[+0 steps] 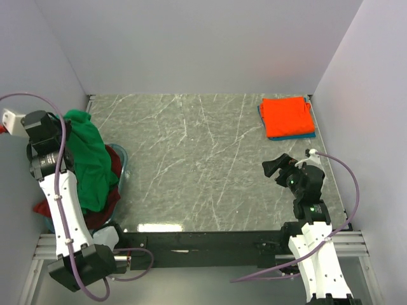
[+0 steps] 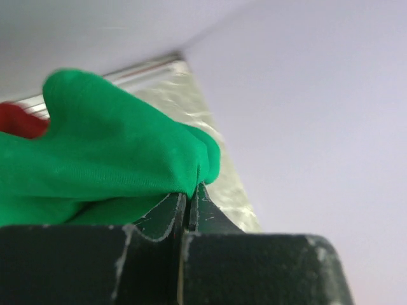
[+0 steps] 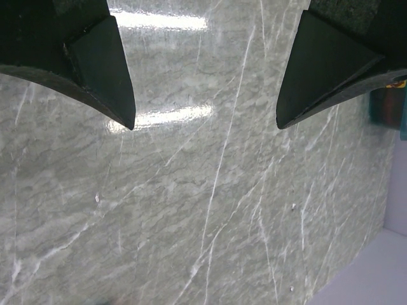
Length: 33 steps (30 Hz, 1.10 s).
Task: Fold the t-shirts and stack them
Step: Grab the tshirt from the pile, then move the tshirt to the center of the board
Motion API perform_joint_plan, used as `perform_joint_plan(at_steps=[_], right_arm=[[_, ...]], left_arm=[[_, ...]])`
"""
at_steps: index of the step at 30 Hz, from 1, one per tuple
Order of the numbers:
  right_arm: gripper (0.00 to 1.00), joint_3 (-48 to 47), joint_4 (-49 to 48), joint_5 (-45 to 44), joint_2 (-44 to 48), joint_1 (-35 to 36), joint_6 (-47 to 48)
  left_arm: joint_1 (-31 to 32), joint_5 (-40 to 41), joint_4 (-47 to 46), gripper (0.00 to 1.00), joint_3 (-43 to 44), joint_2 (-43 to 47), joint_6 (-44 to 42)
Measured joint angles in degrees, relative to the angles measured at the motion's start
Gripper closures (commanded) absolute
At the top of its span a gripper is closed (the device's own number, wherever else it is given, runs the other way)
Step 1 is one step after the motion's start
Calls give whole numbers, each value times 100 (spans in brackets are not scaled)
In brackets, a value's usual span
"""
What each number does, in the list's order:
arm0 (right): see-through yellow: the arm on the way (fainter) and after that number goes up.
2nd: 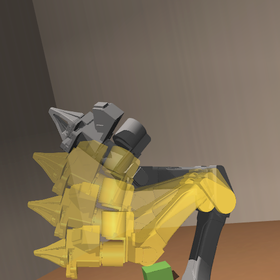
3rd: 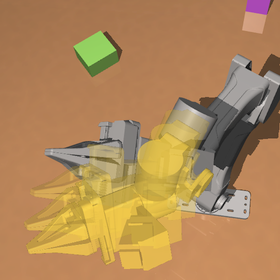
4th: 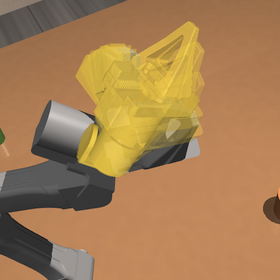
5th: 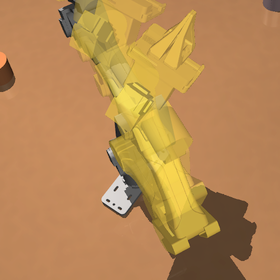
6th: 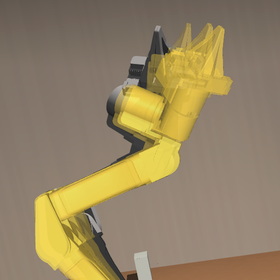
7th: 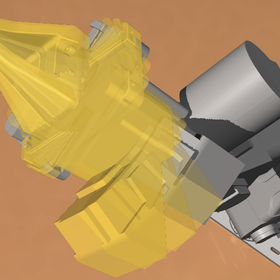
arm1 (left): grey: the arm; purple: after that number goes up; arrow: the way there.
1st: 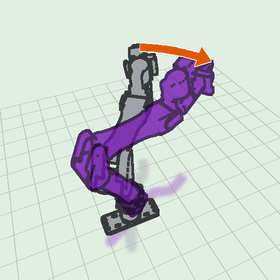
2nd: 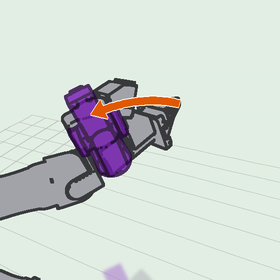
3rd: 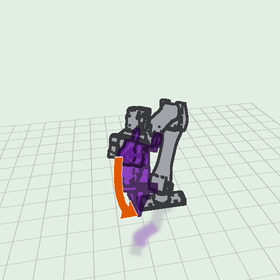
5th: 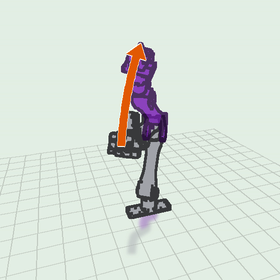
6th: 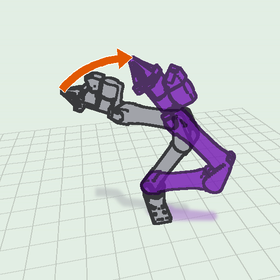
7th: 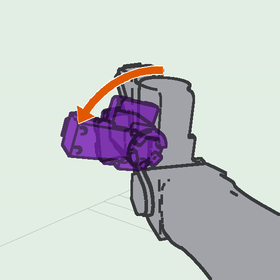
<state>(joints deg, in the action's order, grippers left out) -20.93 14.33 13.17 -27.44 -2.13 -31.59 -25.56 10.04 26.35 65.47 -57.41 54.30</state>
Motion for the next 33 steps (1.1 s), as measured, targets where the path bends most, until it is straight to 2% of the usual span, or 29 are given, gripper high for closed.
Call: perform_joint_plan(at_steps=[3,6,11,23,29,33], right_arm=[[3,0,0,9,-2,0,0],[3,0,-2,22,-2,0,0],[3,0,-2,22,11,0,15],[3,0,48,-20,208,0,37],[3,-2,166,-131,354,0,66],[3,-7,319,-354,520,0,79]], left_arm=[[208,-356,9,99,520,9,-251],[793,-520,-13,99,1161,-118,-511],[2323,-514,-39,99,1989,-348,-990],[5265,-568,-96,99,4074,-1733,-1843],[6258,-651,-238,99,4586,-2159,-2138],[6391,-826,-612,99,4124,-2081,-2168]])
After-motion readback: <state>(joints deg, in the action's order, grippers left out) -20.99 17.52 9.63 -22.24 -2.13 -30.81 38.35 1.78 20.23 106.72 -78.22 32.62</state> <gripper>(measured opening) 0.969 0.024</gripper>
